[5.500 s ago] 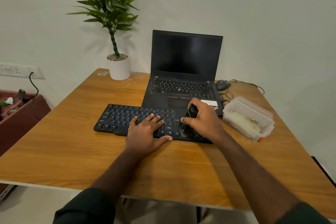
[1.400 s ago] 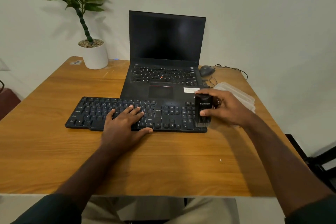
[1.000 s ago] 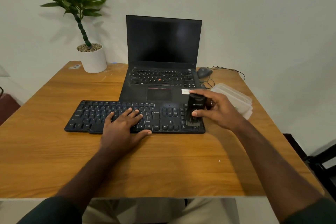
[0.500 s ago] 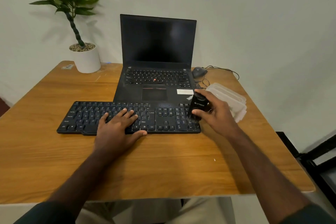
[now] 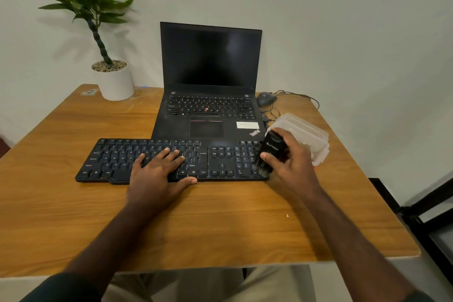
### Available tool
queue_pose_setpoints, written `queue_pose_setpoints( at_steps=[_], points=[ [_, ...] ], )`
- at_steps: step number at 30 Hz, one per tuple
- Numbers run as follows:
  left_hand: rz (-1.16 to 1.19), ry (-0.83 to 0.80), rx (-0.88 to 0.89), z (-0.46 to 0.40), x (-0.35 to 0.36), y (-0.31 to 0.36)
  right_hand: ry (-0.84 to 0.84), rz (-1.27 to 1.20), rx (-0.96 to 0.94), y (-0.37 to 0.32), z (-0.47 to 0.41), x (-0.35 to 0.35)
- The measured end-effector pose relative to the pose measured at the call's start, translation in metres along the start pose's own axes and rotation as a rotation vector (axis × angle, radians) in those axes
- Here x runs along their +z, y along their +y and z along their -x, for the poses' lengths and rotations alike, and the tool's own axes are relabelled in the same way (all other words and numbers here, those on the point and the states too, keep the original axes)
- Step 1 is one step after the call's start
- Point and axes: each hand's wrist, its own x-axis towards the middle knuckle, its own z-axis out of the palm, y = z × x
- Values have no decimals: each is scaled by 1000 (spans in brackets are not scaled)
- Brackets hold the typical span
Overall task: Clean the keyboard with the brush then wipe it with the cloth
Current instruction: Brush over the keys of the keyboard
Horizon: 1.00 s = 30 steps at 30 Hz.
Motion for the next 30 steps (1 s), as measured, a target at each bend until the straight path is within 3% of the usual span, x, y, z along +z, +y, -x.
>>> queue_pose_setpoints(
  at_steps=[4, 8, 12, 18, 24, 30],
  points=[
    [3, -8, -7, 0, -1, -1, -30, 17, 30, -6, -5, -13],
    [0, -12, 0, -1, 0, -1, 154, 3, 77, -12, -19, -7],
    [9, -6, -4, 0, 0, 0, 57, 132, 68, -4, -6, 12],
    [6, -12, 3, 1, -1, 0, -179, 196, 110, -22, -26, -17],
    [7, -20, -5, 0, -2, 2, 205, 247, 93, -41, -55, -1],
    [6, -25, -5, 1, -2, 1, 142, 372, 95, -39, -76, 28]
  ],
)
